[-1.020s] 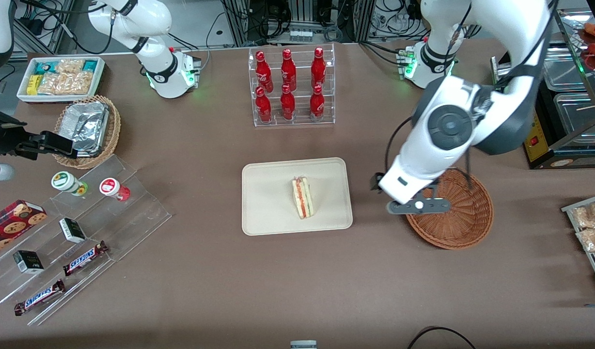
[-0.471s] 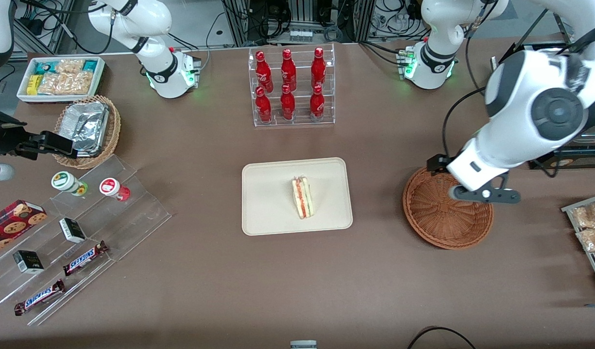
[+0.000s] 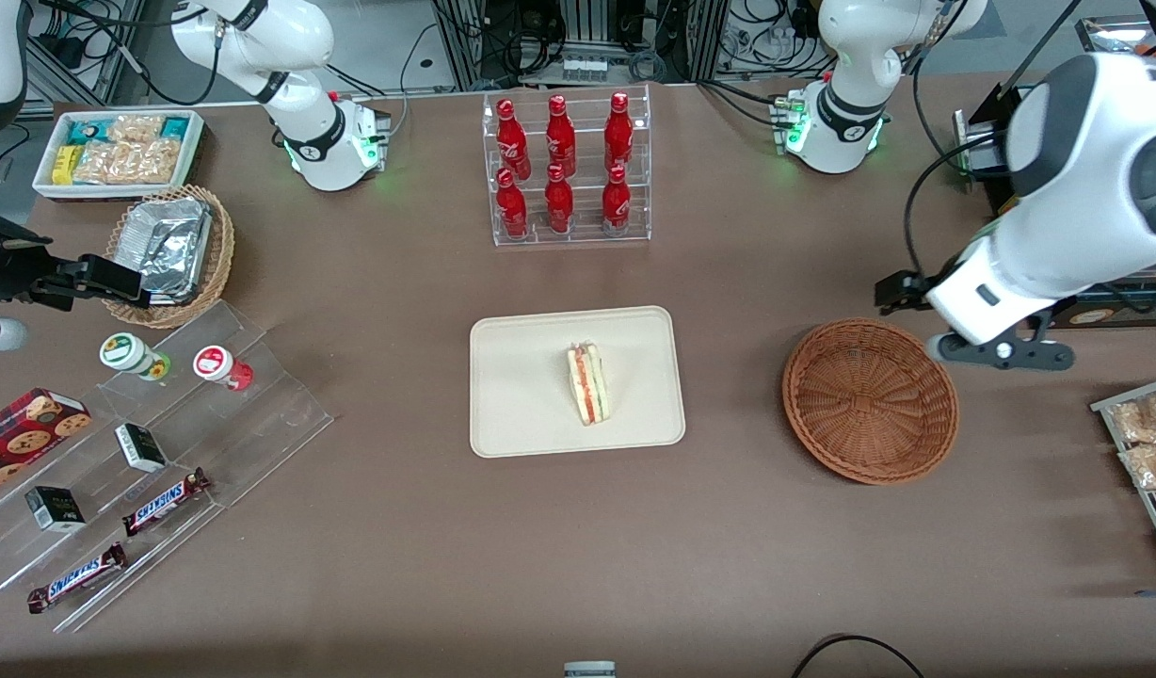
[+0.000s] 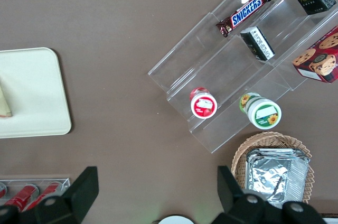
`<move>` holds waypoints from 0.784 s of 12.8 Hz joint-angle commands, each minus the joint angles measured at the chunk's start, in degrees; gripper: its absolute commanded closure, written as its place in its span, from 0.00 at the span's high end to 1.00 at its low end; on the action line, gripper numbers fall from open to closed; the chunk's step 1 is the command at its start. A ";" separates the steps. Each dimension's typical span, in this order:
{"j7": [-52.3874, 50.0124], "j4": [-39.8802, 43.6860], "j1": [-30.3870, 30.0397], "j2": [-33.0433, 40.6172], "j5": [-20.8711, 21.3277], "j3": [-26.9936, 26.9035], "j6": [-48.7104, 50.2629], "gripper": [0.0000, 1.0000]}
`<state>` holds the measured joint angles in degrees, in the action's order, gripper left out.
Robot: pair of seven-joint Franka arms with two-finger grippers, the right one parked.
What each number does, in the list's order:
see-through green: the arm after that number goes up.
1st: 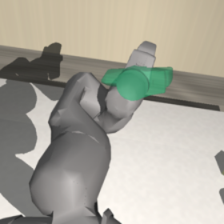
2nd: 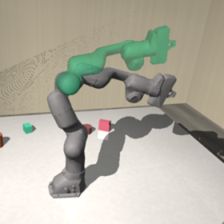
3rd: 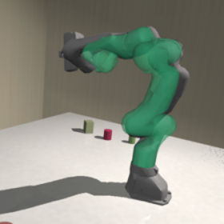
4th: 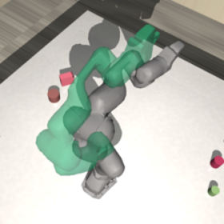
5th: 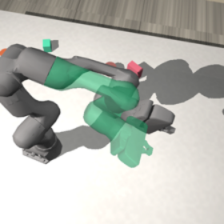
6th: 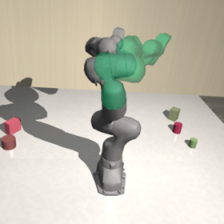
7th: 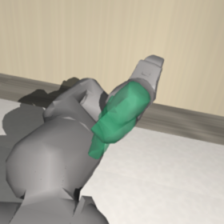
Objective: Place sandwich from basket to tray
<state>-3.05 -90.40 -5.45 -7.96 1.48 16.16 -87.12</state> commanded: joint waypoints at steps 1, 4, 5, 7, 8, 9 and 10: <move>2.00 -1.53 2.37 3.21 -1.56 -4.01 2.03 1.00; 2.00 -1.35 8.34 5.23 -1.57 -11.49 5.20 1.00; 2.00 -1.35 8.44 5.94 -1.57 -12.54 5.73 1.00; 2.08 -0.39 10.70 6.99 -1.57 -16.40 8.27 1.00; 2.08 0.31 11.77 7.61 -1.65 -18.51 9.50 1.00; 2.08 0.49 11.87 7.79 -1.65 -18.70 10.21 1.00; 2.08 0.49 11.87 8.48 -1.65 -18.70 10.65 1.00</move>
<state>-1.40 -89.98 4.82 -1.19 0.52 -1.19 -78.07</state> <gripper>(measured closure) 0.000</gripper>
